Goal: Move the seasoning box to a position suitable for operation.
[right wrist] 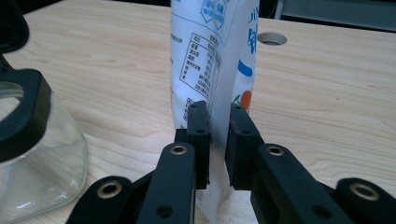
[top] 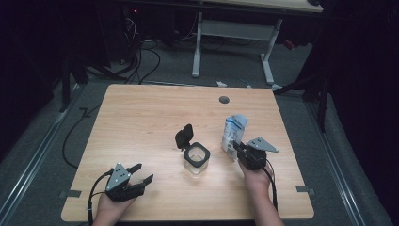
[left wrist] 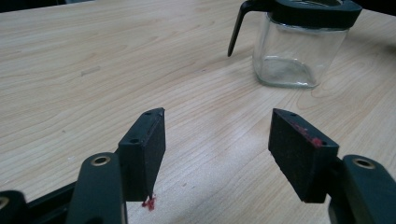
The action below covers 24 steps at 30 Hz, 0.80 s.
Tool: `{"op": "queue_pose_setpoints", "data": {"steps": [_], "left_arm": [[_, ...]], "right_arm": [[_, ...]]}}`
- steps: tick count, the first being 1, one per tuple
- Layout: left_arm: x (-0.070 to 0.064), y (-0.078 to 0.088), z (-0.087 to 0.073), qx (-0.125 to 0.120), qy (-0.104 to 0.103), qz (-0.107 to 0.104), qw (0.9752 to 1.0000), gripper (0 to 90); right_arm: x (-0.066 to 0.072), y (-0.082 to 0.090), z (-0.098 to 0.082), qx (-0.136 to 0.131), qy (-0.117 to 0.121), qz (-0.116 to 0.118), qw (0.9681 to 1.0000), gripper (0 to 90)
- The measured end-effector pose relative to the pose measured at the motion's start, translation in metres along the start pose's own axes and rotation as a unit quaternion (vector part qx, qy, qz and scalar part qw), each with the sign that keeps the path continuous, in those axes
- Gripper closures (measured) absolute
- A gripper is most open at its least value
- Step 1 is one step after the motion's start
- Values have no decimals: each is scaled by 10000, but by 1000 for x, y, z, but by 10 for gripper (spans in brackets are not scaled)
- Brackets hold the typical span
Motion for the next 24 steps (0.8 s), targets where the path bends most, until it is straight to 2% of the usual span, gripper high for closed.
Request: {"op": "queue_pose_setpoints", "data": {"steps": [5,14,19,24], "left_arm": [[-1,-1,0,-45,-12,-44,10000,367],[-2,1,1,-160,-28,-77,9998,367],[-3,0,1,-175,-63,-75,9998,367],[-3,0,1,-193,-74,-77,9998,367]], "right_arm": [[-1,4,1,5,-38,110,9999,831],[0,8,5,175,142,249,9994,837],[0,14,10,308,168,394,9986,846],[1,21,14,454,316,474,9973,851]]}}
Point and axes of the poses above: each handheld gripper's, and its own axes: y roughly backward along the jaws, z roughly out of its top, x roughly to its left, the point moved 5 cm from there along -y, roughly forward along the jaws, and after that the axes turned 4 degrees about -z, right-handed, at the moved point
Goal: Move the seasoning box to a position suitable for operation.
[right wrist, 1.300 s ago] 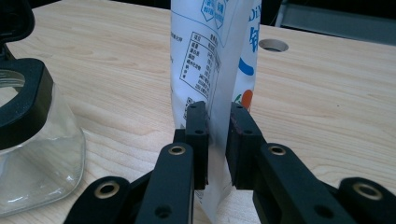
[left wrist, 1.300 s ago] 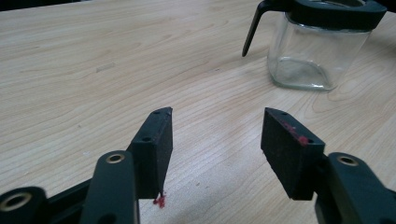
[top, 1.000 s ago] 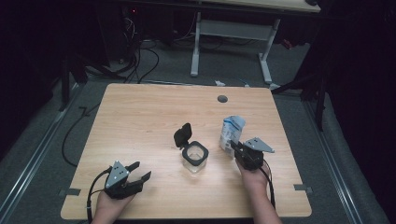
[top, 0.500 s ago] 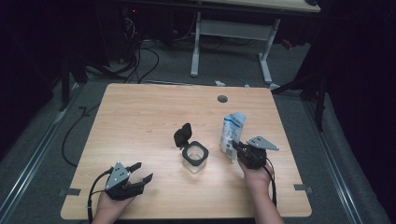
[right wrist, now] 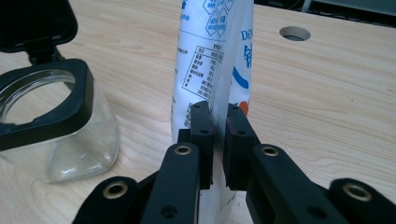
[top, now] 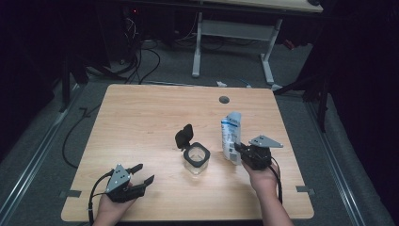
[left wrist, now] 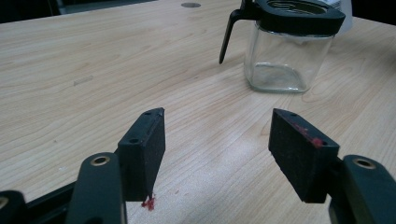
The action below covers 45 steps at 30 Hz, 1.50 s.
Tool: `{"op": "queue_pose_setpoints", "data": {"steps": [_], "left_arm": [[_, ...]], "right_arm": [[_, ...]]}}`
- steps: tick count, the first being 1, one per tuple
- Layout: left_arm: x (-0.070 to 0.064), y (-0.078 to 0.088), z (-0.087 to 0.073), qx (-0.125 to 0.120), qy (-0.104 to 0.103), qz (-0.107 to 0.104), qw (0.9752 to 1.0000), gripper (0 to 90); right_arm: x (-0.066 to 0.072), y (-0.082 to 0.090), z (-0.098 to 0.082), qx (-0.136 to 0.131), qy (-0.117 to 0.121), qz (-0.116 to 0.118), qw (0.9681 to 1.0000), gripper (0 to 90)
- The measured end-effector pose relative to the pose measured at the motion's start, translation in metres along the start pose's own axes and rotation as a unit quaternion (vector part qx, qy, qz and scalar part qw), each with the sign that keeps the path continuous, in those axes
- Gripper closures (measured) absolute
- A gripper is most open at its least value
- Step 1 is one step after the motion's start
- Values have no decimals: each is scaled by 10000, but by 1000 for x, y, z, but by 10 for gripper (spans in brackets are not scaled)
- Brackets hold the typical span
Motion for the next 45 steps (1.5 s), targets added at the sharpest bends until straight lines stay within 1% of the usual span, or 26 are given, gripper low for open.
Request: {"op": "queue_pose_setpoints", "data": {"steps": [2,3,4,6,7,8,10,13,16,18,19,20,21,26,29,31,32,34,35,36,38,39,42,43,44,45], "left_arm": [[0,0,0,-7,-6,-1,10000,367],[0,0,0,-12,-7,-1,10000,367],[0,0,0,-21,-8,-3,10000,367],[0,0,0,-23,-8,-9,10000,367],[0,0,0,-25,-5,-14,10000,366],[0,-1,0,-19,-7,-16,10000,366],[0,-1,0,-21,-4,-19,10000,366],[0,-1,0,-26,-18,-28,10000,366],[-1,-1,0,-28,-21,-34,10000,366],[-1,-1,0,-19,-34,-36,10000,366],[-1,-1,0,-34,-27,-36,10000,366],[-1,-1,0,-34,-27,-36,10000,366],[0,-1,0,-35,-20,-34,10000,366],[0,0,0,-37,-19,-29,10000,366],[0,0,0,-36,-20,-28,10000,366],[0,0,0,-36,-20,-26,10000,366],[0,0,0,-39,-18,-30,10000,366],[0,0,0,-38,-20,-30,10000,366],[0,0,0,-41,-22,-29,10000,366],[0,0,0,-44,-21,-30,10000,366],[0,0,0,-42,-24,-34,10000,366],[-1,0,0,-39,-28,-41,10000,365],[-1,0,0,-42,-39,-40,10000,366],[-1,0,0,-42,-39,-40,10000,366],[-1,0,0,-41,-36,-48,10000,366],[-1,0,0,-41,-36,-48,10000,365]], "right_arm": [[1,3,1,29,6,41,10000,853],[1,6,2,70,-32,106,9999,855],[0,7,2,95,23,117,9999,857],[1,8,2,148,25,124,9998,858],[1,9,2,187,63,132,9997,858],[3,11,2,267,155,146,9994,859],[3,12,3,309,184,155,9992,859],[6,15,4,419,303,188,9985,860],[6,18,4,574,265,275,9976,859],[6,19,4,621,284,277,9973,859],[5,21,5,701,299,305,9966,859],[5,21,5,701,299,305,9966,859],[5,23,5,787,362,297,9958,859],[4,27,6,921,478,300,9941,860],[4,28,6,973,469,304,9937,861],[5,30,7,993,508,331,9932,861],[5,31,7,1046,526,354,9925,863],[6,32,7,1073,523,365,9922,863],[6,33,7,1140,523,397,9913,864],[6,33,7,1140,523,397,9913,864],[7,34,8,1228,596,396,9899,865],[7,35,8,1320,658,373,9884,866],[6,37,9,1458,666,387,9863,868],[6,37,9,1458,666,387,9863,868],[5,38,9,1538,682,380,9850,868],[5,38,9,1538,682,380,9850,868]]}}
Point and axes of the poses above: each handheld gripper's, and its own axes: y roughly backward along the jaws, z roughly out of its top, x roughly to its left, the point moved 5 cm from there along -y, roughly forward along the jaws, and after that the axes turned 4 degrees about -z, right-handed, at the moved point
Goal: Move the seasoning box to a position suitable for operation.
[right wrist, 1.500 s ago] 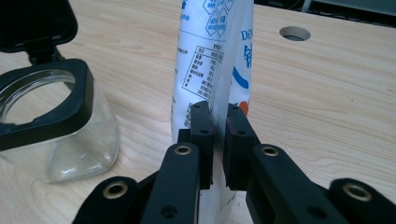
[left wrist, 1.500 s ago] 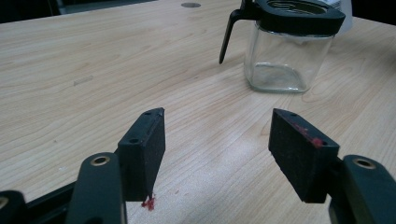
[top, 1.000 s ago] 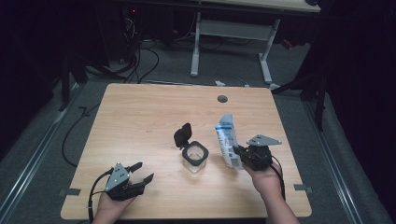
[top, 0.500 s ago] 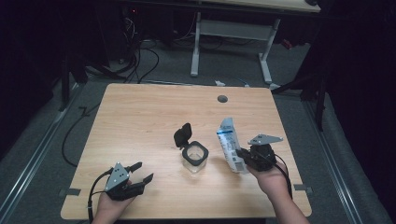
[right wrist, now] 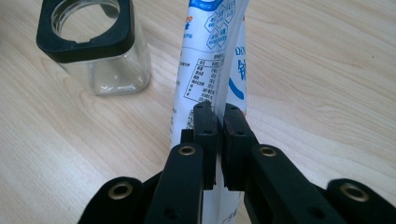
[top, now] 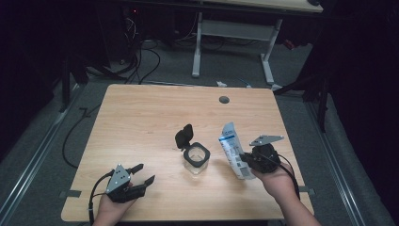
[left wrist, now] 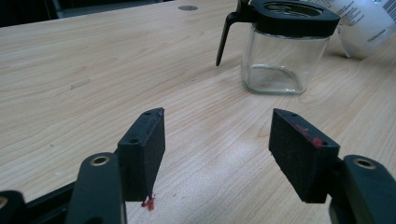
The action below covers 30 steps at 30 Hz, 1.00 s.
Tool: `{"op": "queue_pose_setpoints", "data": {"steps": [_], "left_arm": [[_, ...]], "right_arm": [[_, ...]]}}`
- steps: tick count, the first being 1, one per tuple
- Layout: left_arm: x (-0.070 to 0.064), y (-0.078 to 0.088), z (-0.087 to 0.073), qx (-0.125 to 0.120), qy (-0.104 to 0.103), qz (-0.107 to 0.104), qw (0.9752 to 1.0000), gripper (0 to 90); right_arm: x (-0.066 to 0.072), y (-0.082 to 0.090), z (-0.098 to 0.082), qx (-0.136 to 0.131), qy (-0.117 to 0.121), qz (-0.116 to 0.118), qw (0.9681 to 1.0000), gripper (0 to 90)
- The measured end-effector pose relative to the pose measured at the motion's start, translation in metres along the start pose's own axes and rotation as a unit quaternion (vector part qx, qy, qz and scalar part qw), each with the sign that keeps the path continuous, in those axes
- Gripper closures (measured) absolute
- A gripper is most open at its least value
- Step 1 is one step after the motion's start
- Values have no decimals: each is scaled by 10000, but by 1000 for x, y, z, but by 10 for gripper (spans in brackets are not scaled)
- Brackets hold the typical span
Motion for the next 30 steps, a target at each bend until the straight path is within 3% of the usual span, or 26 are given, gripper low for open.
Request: {"op": "queue_pose_setpoints", "data": {"steps": [11,30], "left_arm": [[-1,0,0,32,-29,-40,10000,365],[-3,-2,-1,13,-42,-73,10000,365]], "right_arm": [[0,4,2,678,150,11,9976,881],[-2,9,5,1258,248,64,9917,899]]}}
Point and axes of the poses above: each handheld gripper's, and its own axes: y roughly backward along the jaws, z roughly out of its top, x roughly to its left, the point moved 5 cm from there along -y, roughly forward along the jaws, and after that the axes turned 4 degrees about -z, right-handed, at the moved point
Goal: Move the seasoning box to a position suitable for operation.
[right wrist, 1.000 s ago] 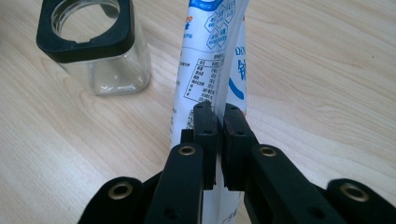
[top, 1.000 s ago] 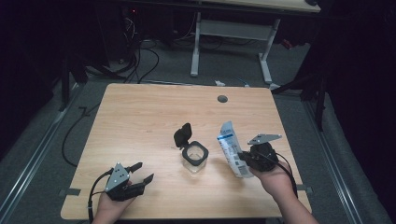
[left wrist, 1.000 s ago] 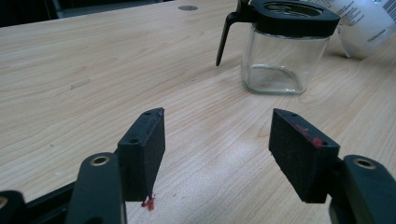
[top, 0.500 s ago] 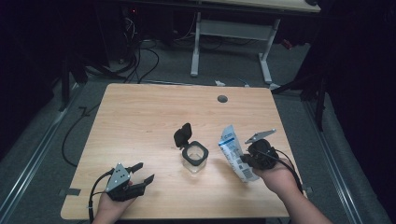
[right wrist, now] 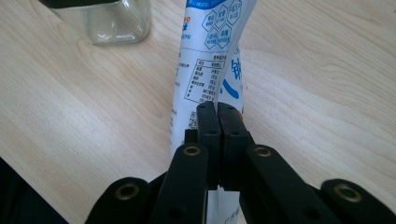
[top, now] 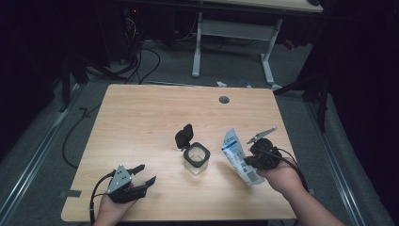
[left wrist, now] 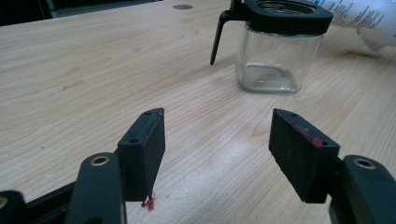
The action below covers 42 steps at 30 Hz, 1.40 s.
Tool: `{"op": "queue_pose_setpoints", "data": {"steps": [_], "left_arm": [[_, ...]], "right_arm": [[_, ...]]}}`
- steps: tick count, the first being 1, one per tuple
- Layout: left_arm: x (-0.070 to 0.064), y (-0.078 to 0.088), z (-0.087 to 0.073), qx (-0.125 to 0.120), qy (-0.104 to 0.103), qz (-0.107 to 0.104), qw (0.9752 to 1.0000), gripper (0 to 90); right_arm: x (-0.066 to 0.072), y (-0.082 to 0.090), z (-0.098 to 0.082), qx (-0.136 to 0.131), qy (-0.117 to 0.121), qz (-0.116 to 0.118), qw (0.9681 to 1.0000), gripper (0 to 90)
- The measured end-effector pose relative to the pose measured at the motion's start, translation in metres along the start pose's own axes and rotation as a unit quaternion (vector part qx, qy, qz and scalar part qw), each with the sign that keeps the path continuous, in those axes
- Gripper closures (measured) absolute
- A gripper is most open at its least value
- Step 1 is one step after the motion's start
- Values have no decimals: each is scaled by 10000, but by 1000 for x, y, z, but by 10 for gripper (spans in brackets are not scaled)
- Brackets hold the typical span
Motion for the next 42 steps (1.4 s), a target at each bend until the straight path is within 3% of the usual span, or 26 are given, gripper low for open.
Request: {"op": "queue_pose_setpoints", "data": {"steps": [6,15,19,23,27,30,35,42], "left_arm": [[0,0,0,-8,3,1,10000,365],[-2,0,0,4,-31,-15,10000,366],[-9,-2,3,-19,-95,-104,9999,365],[-34,-12,10,-44,-274,-379,9989,355],[-68,-31,18,-18,-539,-767,9956,349],[-92,-47,24,-42,-459,-1115,9927,349],[-106,-64,29,-98,-316,-1300,9910,335],[-133,-95,37,-68,-513,-1519,9870,305]], "right_arm": [[-1,2,-2,267,114,-53,9996,899],[-2,9,-1,138,72,-57,9999,899],[-2,13,-1,147,131,-67,9998,899],[-2,15,-2,184,126,-69,9997,900],[0,15,-2,235,130,-33,9996,900],[3,15,0,289,201,-22,9994,900],[7,19,7,257,286,22,9993,900],[14,28,17,222,368,19,9991,900]]}}
Point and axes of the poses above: each handheld gripper's, and its own axes: y roughly backward along the jaws, z roughly out of its top, x roughly to its left, the point moved 5 cm from there along -y, roughly forward along the jaws, and after that the axes turned 4 degrees about -z, right-handed, at the moved point
